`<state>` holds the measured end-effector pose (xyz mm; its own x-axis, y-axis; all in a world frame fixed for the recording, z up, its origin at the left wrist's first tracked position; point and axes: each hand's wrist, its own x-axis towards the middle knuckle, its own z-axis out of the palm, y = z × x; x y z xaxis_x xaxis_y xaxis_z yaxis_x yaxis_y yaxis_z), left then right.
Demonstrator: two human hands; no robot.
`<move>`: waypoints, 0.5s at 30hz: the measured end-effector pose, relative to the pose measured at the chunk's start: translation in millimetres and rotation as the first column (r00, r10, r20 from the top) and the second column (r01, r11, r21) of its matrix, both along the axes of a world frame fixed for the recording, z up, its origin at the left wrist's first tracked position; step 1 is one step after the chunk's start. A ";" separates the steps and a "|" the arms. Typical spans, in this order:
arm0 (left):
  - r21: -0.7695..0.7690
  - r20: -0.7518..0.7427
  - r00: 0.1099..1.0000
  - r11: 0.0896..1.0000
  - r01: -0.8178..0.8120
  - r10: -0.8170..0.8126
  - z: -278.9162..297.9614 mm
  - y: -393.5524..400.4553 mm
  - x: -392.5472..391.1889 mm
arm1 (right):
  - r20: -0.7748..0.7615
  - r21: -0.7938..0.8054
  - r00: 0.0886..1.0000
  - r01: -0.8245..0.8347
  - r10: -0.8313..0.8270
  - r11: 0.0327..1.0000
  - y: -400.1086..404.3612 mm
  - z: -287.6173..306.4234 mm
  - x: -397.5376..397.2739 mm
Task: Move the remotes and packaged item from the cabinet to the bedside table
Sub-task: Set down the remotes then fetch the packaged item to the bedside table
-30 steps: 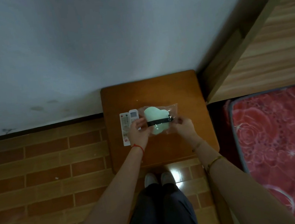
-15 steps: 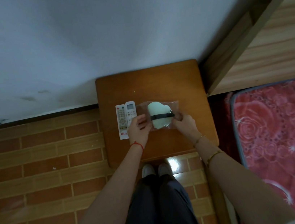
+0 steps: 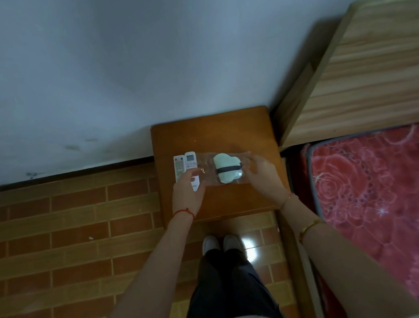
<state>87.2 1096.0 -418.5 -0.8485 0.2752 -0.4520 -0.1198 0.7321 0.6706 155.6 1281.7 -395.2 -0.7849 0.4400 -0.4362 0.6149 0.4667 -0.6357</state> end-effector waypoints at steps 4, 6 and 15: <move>-0.051 -0.113 0.989 0.995 0.085 -0.090 53.9 -15.0 9.2 | -0.043 0.076 0.996 -0.073 0.077 0.994 -15.5 42.2 13.4; -0.082 -0.165 0.979 0.991 0.110 -0.123 80.0 -25.2 15.0 | -0.057 0.132 0.991 -0.117 0.125 0.984 -23.9 64.0 19.6; -0.180 -0.358 0.912 0.973 0.145 -0.202 178.3 -70.4 54.6 | -0.184 0.266 0.947 -0.209 0.262 0.941 -59.2 148.7 52.9</move>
<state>141.8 1025.6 -240.2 -0.9073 0.3888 -0.1602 0.2548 0.8114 0.5259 208.5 1222.5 -246.5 -0.9415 0.3011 -0.1515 0.3305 0.7360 -0.5909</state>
